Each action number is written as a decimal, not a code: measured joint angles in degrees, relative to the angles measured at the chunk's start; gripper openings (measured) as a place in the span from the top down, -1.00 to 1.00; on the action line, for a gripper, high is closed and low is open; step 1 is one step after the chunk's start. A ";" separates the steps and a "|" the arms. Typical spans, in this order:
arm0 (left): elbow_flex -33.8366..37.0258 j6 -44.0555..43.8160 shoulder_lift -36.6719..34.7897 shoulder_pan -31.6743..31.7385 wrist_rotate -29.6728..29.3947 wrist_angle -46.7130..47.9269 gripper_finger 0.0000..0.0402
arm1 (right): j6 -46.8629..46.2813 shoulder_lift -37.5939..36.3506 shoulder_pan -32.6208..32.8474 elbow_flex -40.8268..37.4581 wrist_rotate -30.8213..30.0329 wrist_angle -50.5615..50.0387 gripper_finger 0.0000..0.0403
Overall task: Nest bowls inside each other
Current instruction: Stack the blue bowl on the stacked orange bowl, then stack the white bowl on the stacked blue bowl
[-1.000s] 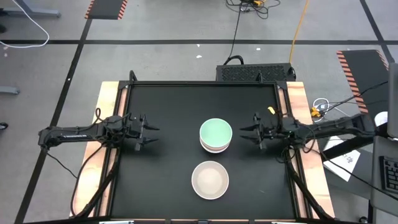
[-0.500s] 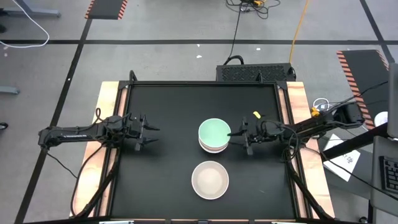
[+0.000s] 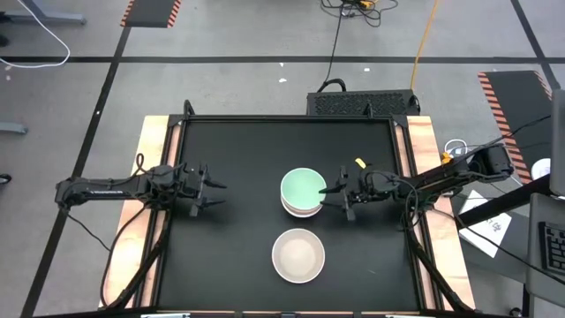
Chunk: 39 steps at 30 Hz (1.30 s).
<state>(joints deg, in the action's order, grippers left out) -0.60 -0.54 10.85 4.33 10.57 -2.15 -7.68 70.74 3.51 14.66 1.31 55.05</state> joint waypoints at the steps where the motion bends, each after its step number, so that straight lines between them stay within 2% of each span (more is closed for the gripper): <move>1: 0.00 0.00 0.00 -0.08 0.00 0.00 -0.12 | -0.02 0.02 0.00 0.00 0.03 -0.14 0.23; 12: -0.02 0.03 0.00 -0.14 -0.04 0.03 -0.12 | 1.82 -0.42 -0.15 0.03 0.14 3.98 0.23; 17: -0.02 0.04 0.01 -0.15 -0.04 0.04 -0.12 | 1.49 -2.51 -0.06 0.09 0.44 2.42 0.23; 23: -0.02 0.29 0.67 -0.14 -0.07 0.06 -0.12 | 0.73 -3.63 3.46 1.90 4.70 0.90 0.23; 29: -0.02 0.13 1.54 -0.15 -0.09 0.08 -0.12 | 2.83 -3.61 9.32 10.23 4.44 -12.65 0.23; 32: -0.02 0.02 1.52 -0.15 -0.10 0.07 -0.12 | 4.12 -3.63 11.94 13.75 1.34 -18.00 0.23; 39: -0.02 -0.11 1.53 -0.13 -0.11 0.07 -0.12 | 5.60 -3.61 15.48 16.85 -0.08 -24.12 0.23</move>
<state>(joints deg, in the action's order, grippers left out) -0.62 -0.64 12.38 4.21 10.46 -2.09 -2.09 67.13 18.98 31.51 1.23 30.94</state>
